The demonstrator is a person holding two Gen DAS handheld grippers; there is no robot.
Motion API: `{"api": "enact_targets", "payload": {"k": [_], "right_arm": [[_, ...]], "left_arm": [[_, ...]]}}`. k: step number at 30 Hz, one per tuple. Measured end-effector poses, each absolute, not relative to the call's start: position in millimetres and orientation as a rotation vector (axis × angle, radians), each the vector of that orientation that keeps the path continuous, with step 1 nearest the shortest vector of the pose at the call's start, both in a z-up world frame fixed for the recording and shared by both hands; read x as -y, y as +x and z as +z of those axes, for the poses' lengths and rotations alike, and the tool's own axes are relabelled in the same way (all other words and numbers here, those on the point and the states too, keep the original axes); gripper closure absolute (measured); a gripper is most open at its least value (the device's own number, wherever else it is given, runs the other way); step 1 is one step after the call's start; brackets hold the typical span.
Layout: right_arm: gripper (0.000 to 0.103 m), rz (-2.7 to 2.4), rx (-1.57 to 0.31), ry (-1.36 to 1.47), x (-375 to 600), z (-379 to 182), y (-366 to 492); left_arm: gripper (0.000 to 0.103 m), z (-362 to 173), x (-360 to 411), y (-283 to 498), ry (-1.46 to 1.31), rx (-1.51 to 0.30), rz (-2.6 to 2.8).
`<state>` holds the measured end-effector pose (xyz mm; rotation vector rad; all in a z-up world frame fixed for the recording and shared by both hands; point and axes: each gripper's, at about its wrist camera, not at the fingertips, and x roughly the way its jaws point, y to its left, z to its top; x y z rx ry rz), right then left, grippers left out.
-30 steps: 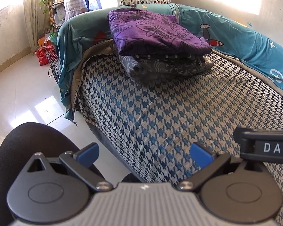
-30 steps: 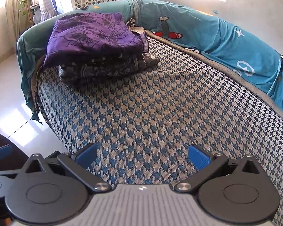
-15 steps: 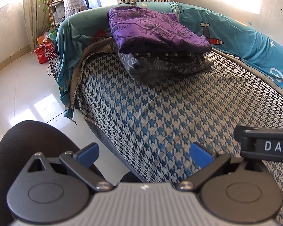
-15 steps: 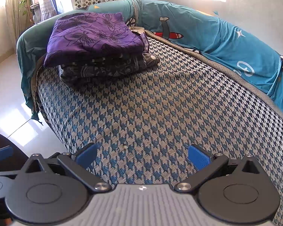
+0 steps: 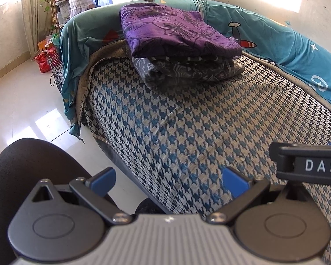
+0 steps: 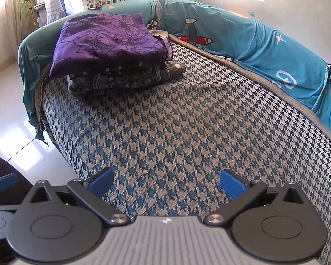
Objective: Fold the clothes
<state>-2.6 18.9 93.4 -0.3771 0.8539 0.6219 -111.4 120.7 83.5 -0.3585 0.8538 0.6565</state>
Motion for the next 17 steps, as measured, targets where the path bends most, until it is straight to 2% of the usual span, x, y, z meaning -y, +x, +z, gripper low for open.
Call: {"api": "enact_targets", "payload": {"k": [17], "right_arm": [[0.000, 0.611, -0.859, -0.369, -15.6, 91.7, 0.0]], "left_arm": [[0.000, 82.9, -111.3, -107.5, -0.330, -0.845, 0.601]]}}
